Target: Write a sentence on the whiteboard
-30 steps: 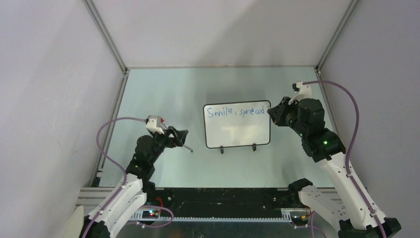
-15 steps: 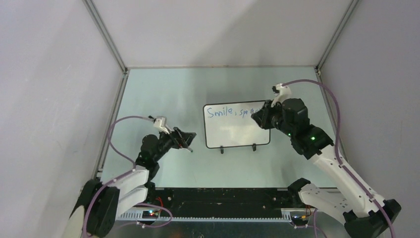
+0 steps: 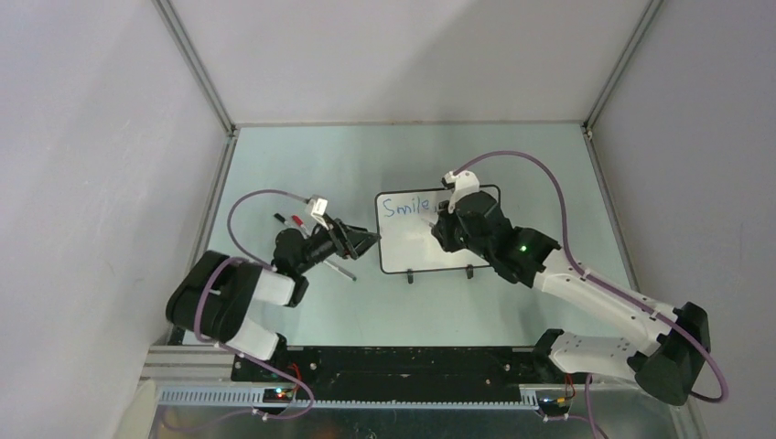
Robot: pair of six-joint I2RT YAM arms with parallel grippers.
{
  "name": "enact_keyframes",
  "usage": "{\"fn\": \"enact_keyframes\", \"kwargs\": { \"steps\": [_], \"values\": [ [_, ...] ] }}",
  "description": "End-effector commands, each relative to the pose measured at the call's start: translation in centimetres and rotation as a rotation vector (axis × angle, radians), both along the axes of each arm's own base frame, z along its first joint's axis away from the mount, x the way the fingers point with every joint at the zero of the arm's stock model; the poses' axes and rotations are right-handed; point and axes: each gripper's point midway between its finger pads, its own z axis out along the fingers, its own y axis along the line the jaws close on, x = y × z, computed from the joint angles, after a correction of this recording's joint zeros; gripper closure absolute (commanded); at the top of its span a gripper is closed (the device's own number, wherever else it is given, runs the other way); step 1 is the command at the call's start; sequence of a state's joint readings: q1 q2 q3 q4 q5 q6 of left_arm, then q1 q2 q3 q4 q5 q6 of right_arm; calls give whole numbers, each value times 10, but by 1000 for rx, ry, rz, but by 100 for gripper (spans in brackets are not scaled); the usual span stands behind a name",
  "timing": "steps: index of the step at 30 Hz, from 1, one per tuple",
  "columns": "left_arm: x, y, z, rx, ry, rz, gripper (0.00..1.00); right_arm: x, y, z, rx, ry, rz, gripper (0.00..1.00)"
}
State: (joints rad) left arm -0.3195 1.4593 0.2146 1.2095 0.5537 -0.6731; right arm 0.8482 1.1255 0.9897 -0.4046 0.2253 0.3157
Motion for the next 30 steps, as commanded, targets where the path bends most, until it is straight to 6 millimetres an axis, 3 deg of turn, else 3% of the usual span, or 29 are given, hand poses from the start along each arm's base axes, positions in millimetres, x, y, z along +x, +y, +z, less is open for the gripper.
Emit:
{"fn": "enact_keyframes", "kwargs": {
  "steps": [1,4,10,13,18,24,30],
  "values": [
    [0,-22,24,-89,-69,-141,25,13,9,21,16,-72,-10,100],
    [3,-25,22,-107,-44,-157,27,12,13,15,1,-65,1,100],
    [3,-32,16,-131,8,-206,45,7,30,11,-21,-102,24,100],
    [4,-33,12,-123,22,-212,49,4,36,8,-26,-113,33,100],
    [8,-34,-8,-55,106,-214,62,4,39,-1,-44,-100,29,100],
    [14,-28,-27,72,162,-179,69,5,40,-12,-71,-128,-1,100],
    [17,-19,-36,157,170,-139,82,1,42,-9,-52,-153,-1,100]
  ]
}}
